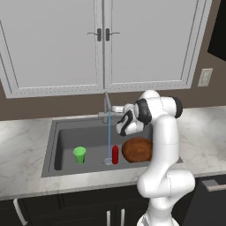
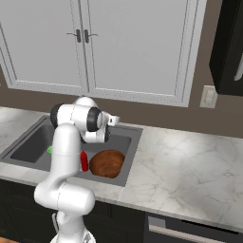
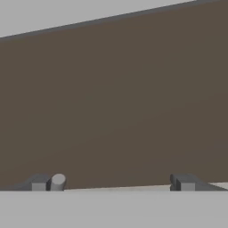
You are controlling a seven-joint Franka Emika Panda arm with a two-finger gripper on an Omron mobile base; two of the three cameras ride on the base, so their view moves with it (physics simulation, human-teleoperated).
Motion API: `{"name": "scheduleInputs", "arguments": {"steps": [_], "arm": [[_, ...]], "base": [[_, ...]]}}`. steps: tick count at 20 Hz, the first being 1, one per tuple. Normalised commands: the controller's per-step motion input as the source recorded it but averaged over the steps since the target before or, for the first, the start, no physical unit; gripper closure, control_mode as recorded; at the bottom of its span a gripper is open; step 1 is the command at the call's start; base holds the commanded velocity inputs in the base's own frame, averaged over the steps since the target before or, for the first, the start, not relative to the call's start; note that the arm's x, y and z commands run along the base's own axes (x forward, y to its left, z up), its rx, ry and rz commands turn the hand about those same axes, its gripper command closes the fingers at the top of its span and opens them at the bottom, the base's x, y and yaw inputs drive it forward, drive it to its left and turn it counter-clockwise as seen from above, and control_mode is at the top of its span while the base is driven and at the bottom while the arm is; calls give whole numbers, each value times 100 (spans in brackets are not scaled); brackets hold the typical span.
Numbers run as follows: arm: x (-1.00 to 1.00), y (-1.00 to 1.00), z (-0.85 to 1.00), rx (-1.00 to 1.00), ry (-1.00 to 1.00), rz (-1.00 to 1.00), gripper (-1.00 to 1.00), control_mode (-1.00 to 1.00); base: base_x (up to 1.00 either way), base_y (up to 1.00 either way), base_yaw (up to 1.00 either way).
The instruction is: Pick the cup and bowl and place them in the sink. Then turn on the water.
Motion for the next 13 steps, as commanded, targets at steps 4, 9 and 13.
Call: {"name": "scheduleInputs", "arguments": {"steps": [4, 9, 13], "arm": [[0, -52, 0, 0, -5, 0, -100, -100], [0, -56, 0, 0, -4, 0, -100, -100], [1, -59, 0, 0, -3, 0, -100, -100]], "base": [[0, 0, 0], [0, 0, 0], [0, 0, 0]]}}
